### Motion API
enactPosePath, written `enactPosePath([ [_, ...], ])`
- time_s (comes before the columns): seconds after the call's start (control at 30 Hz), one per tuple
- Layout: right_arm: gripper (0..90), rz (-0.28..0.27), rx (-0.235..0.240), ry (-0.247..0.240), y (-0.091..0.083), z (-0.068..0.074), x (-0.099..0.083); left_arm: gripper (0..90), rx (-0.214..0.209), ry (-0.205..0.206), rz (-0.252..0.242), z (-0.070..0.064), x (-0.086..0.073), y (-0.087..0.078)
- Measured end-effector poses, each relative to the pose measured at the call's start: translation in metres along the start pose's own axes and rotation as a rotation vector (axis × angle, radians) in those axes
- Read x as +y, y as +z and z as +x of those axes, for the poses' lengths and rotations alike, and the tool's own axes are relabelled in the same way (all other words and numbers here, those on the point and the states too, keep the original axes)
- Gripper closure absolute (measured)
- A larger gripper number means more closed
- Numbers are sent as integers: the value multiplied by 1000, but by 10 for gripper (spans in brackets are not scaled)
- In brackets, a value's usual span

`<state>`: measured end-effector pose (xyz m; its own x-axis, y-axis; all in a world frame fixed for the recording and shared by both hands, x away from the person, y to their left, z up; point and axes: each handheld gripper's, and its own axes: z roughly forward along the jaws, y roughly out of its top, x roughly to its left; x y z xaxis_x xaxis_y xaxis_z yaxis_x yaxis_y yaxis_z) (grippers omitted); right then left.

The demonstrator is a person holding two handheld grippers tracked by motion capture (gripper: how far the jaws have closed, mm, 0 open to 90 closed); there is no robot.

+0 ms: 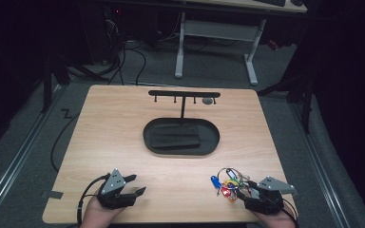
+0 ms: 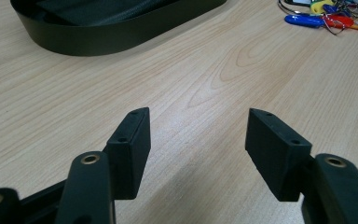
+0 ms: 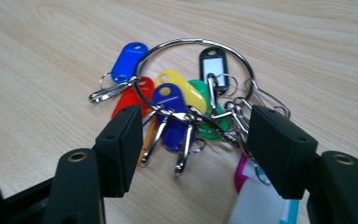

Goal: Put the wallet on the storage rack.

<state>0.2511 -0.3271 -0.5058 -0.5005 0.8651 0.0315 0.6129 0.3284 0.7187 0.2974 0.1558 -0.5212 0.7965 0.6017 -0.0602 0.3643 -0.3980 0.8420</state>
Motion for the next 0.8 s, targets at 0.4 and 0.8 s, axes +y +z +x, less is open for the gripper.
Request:
enactPosePath([
  [0.4,512,243,78,-173,14,22,51,408,-2,25,7,-1,-1,-5],
  [0.8,682,511,102,-358,38,35,85,413,-5,75,31,-7,0,-1],
])
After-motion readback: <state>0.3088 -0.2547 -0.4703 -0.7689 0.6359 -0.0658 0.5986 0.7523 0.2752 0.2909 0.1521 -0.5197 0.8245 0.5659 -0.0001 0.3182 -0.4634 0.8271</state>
